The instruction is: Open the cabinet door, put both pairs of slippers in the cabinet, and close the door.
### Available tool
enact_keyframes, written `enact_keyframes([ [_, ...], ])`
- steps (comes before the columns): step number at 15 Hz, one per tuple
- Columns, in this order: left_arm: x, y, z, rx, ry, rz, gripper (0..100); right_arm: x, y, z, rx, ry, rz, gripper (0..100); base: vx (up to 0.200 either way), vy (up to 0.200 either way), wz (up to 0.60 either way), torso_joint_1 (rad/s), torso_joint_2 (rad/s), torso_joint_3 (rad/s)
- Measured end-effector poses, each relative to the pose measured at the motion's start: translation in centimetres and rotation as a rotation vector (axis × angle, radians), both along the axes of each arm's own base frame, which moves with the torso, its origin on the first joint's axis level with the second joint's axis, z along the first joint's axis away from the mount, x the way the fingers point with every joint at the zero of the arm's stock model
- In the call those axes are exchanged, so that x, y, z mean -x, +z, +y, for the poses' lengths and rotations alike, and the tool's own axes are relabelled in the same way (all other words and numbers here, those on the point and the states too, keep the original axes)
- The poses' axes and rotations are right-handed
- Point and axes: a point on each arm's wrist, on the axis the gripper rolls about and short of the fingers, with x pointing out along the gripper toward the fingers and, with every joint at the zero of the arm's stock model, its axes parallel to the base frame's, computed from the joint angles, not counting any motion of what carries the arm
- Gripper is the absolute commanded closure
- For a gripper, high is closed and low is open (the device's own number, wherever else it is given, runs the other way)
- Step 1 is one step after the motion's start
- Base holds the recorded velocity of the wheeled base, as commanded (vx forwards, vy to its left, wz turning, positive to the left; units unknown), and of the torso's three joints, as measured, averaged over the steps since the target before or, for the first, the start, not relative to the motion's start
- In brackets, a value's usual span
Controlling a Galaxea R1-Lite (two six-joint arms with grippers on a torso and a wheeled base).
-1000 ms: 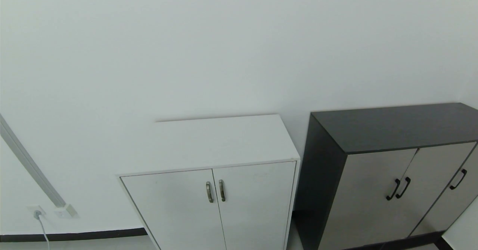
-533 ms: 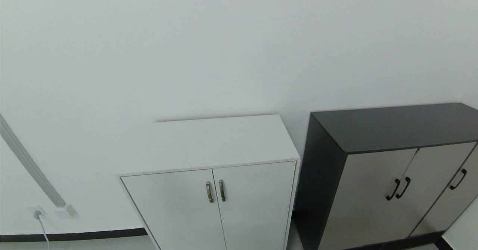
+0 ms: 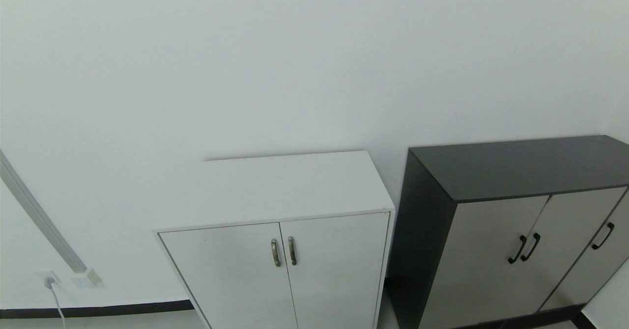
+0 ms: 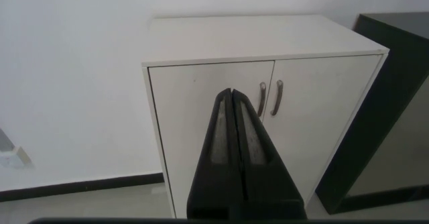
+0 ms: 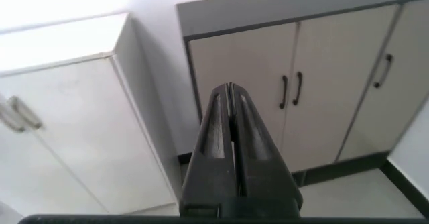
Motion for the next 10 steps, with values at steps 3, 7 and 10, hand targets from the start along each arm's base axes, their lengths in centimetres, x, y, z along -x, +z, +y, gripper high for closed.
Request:
enact_keyframes([
  [3, 0.0, 0.01, 0.0, -0.004, -0.001, -0.001, 100, 0.03, 0.02, -0.05, -0.01, -0.021, -0.007, 100, 0.0, 0.0, 0.0, 0.0, 0.0, 0.0],
  [7, 0.0, 0.01, 0.0, -0.004, -0.001, -0.001, 100, 0.04, 0.01, -0.04, 0.001, -0.018, -0.007, 100, 0.0, 0.0, 0.0, 0.0, 0.0, 0.0],
  [10, 0.0, 0.01, 0.0, -0.004, -0.002, -0.001, 100, 0.04, 0.0, -0.03, 0.01, -0.015, -0.005, 100, 0.0, 0.0, 0.0, 0.0, 0.0, 0.0],
])
